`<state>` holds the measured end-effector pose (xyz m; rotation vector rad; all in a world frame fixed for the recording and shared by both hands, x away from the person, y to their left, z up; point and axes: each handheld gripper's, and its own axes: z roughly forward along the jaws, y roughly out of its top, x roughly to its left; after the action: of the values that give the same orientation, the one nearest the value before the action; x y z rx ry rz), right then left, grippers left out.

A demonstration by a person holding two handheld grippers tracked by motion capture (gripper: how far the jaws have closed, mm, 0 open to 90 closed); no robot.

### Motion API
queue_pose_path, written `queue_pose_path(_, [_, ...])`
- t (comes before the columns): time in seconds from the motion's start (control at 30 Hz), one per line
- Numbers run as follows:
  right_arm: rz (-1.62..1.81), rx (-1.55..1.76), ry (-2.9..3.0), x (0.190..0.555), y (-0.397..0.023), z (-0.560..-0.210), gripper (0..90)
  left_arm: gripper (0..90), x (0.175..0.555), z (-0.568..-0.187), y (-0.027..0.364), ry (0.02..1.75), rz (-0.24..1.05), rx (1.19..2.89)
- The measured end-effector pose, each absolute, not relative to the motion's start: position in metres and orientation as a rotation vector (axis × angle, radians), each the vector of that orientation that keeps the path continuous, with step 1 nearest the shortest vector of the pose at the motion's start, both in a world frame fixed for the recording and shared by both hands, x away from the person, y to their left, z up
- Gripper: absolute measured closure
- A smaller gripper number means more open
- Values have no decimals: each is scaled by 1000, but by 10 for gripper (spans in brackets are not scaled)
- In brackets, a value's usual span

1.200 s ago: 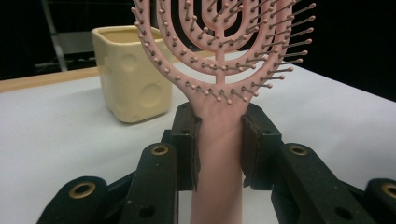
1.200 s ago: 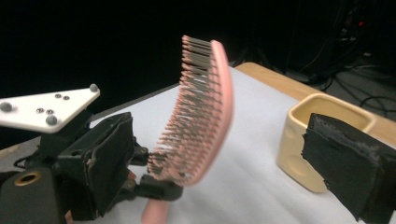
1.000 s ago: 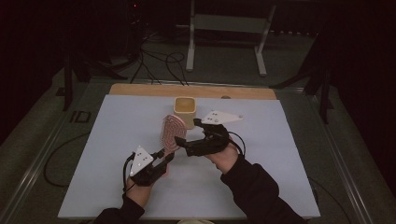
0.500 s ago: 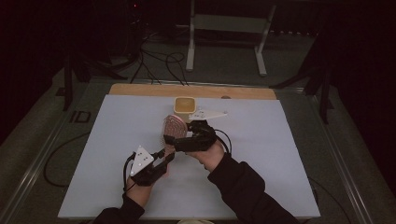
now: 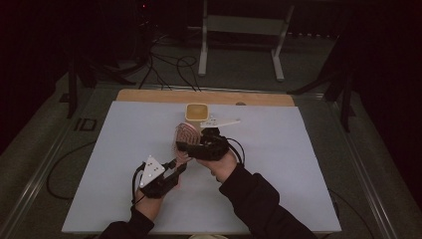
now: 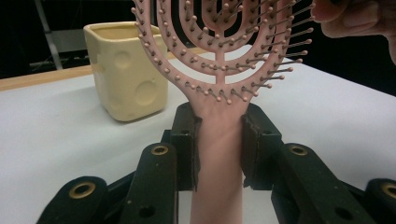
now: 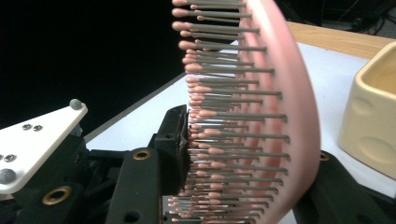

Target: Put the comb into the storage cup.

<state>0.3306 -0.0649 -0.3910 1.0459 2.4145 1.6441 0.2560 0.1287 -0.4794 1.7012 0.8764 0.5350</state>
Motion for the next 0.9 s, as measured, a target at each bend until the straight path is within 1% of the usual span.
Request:
queue_pose_path(0.23, [1673,1033,2431,332,-66,-392,630,707,258,-480,129,881,513,1705])
queue_pose_path(0.6, [1690,987,2418,329,-66,-392,637,705,259,-480,129,874,503,1709])
queue_pose_path(0.67, [1700,983,2408,329,-66,-392,638,703,260,-480,129,870,492,1704])
queue_pose_path(0.73, [1696,976,2405,329,-66,-391,638,699,262,-480,130,866,453,1691])
queue_pose_path(0.77, [1698,975,2399,328,-67,-390,638,677,263,-480,131,867,434,1685])
queue_pose_path(0.83, [1702,967,2384,329,-69,-387,638,597,265,-480,131,877,418,1700])
queue_pose_path(0.87, [1702,967,2384,329,-69,-387,638,578,265,-480,131,877,418,1700])
queue_pose_path(0.9, [1705,964,2376,330,-71,-384,638,538,266,-480,131,889,414,1702])
